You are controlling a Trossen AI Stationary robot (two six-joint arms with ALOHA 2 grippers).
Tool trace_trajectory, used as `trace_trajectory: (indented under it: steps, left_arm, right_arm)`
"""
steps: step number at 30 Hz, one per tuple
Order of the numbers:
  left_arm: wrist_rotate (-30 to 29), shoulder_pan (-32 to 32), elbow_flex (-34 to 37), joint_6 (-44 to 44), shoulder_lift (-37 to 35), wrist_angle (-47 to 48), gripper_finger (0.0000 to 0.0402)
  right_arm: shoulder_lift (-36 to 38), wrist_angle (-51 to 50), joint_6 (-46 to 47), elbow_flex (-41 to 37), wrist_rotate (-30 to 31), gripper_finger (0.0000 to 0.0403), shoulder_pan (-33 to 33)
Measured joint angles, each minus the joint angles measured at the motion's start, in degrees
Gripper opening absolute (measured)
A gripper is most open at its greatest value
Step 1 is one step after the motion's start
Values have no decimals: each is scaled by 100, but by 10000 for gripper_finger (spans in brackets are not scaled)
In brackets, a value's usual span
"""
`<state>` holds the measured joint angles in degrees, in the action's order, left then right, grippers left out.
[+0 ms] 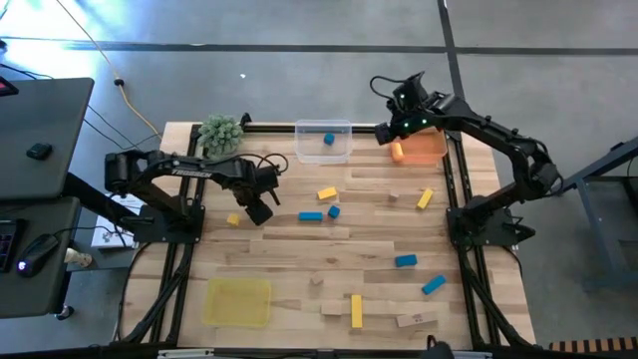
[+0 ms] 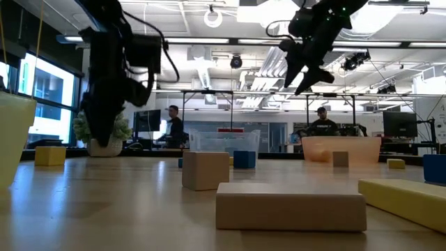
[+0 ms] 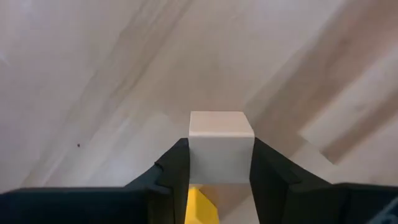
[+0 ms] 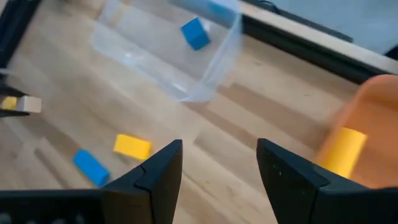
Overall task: Sort & place blocks by color
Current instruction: Put the brown block into the yellow bin
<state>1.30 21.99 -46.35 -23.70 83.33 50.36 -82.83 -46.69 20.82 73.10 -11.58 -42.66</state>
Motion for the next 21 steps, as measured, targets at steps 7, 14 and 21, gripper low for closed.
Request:
trace_trajectory:
  steps: [7,14,21]
  left_arm:
    - [26,-430,-7,-327,-1157,-23,104]
    - [282,-922,-9,-466,-2150,-54,108]
    - [460,-1580,-9,-440,-2694,-21,108]
  right_arm:
    - [0,84,499,0,0,195,660]
    - [0,21,898,0,49,195,1377]
    - [0,-272,1138,-1,49,195,2124]
